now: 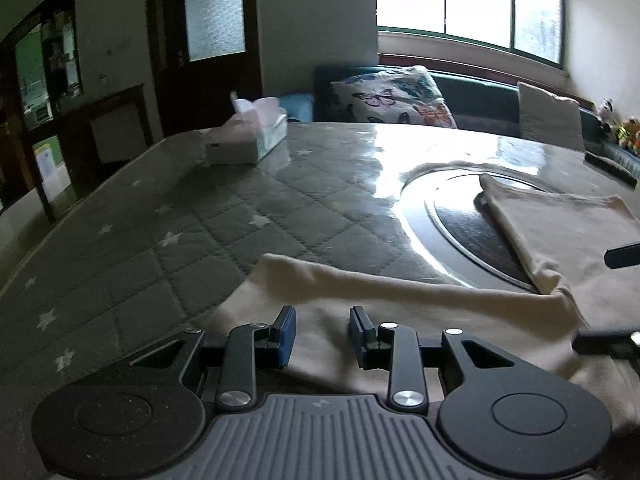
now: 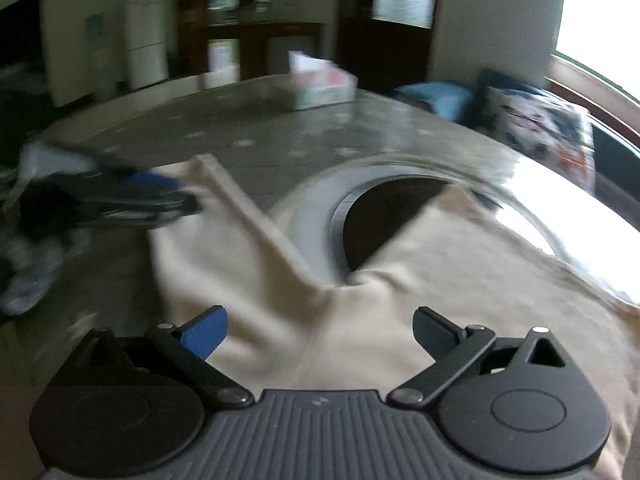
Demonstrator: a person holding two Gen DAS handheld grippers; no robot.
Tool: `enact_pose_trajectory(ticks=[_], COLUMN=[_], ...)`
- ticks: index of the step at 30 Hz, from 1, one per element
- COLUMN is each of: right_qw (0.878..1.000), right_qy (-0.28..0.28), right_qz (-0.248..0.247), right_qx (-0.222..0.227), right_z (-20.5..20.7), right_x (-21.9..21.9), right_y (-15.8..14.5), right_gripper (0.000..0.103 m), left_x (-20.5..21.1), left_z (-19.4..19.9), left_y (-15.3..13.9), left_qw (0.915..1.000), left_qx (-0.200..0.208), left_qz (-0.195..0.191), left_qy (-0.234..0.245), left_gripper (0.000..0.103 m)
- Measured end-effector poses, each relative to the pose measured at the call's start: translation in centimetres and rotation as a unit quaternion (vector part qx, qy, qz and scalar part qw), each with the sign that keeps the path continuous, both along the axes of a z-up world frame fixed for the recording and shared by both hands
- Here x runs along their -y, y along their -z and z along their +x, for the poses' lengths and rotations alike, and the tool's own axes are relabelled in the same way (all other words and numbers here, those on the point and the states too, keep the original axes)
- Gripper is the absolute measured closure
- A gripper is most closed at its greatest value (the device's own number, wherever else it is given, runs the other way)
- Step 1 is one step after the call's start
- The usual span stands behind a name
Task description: Fold clothes
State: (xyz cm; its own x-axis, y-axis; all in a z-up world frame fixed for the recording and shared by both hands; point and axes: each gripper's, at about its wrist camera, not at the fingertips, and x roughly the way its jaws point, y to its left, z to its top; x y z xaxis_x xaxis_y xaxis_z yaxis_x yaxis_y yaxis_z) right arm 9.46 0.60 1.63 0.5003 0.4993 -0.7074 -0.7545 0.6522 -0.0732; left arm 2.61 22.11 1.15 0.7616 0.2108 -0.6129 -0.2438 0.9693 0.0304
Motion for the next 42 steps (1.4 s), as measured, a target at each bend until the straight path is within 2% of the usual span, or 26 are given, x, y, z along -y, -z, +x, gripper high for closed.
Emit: enact_pose_trajectory(ticks=[2,5,8,12,15,19,23,26,28,30,33,37,39,42], right_qw=[1.0,1.0,0.999,0.996,0.997,0.999,0.999,0.997,0.996,0.997,0.998,0.998,0.997,0.996], right_qy=[0.016,0.001,-0.043,-0.091,-0.078,-0.019,-0.035,-0.074,-0.083,-0.078,-0.062,-0.039,-0.027,-0.006], right_qz=[-0.015,-0.022,-0.022,-0.021,-0.008,-0.021,-0.036,-0.029,-0.025,-0.016,0.005,0.037,0.053,0.076], right_qx=[0.002,-0.004,-0.003,0.005,0.013,0.016,0.007,-0.002,0.0,-0.003,-0.015,-0.035,-0.042,-0.047], right_z=[0.8,0.4,-1.4,-3.5,-3.5,-1.8,-2.5,-3.9,-4.4,-4.3,-3.8,-3.0,-2.6,-2.0], right_x=[-0.5,-1.4,-2.2,-2.6,-1.9,-0.8,-0.5,-0.4,-0.3,0.1,1.1,3.1,4.3,6.2], right_y=[0.6,1.2,1.1,0.8,-0.1,-0.1,0.8,0.7,0.5,0.0,-0.9,-2.2,-2.7,-3.5], right_gripper=[0.003,0.003,0.003,0.003,0.003,0.003,0.003,0.003,0.006,0.009,0.013,0.022,0.03,0.034], left_x=[-0.6,-1.4,-2.0,-2.7,-3.2,-3.3,-3.5,-3.6,-3.6,-3.6,-3.4,-1.6,0.2,3.3], left_z=[-0.5,-1.3,-2.3,-3.1,-3.3,-3.3,-3.2,-2.8,-2.6,-2.3,-2.3,-2.6,-2.7,-2.6], left_y=[-0.1,-0.3,-0.7,-0.7,-0.6,-0.4,-0.3,-0.3,-0.3,-0.3,-0.7,-2.8,-4.3,-6.2], left_qw=[0.9999,0.9992,0.998,0.9955,0.9938,0.9923,0.9903,0.9895,0.9897,0.9899,0.9889,0.991,0.9927,0.9935], left_qx=[0.001,0.004,0.011,0.013,0.009,0.008,0.009,0.009,0.009,0.009,0.018,0.047,0.064,0.085], left_qz=[-0.005,-0.012,-0.019,-0.03,-0.044,-0.06,-0.065,-0.069,-0.072,-0.076,-0.088,-0.085,-0.082,-0.076], left_qy=[-0.015,-0.037,-0.059,-0.089,-0.101,-0.109,-0.122,-0.127,-0.123,-0.12,-0.118,-0.092,-0.062,-0.01], left_gripper=[0.07,0.071,0.068,0.059,0.059,0.059,0.059,0.061,0.064,0.082,0.095,0.098,0.098,0.098])
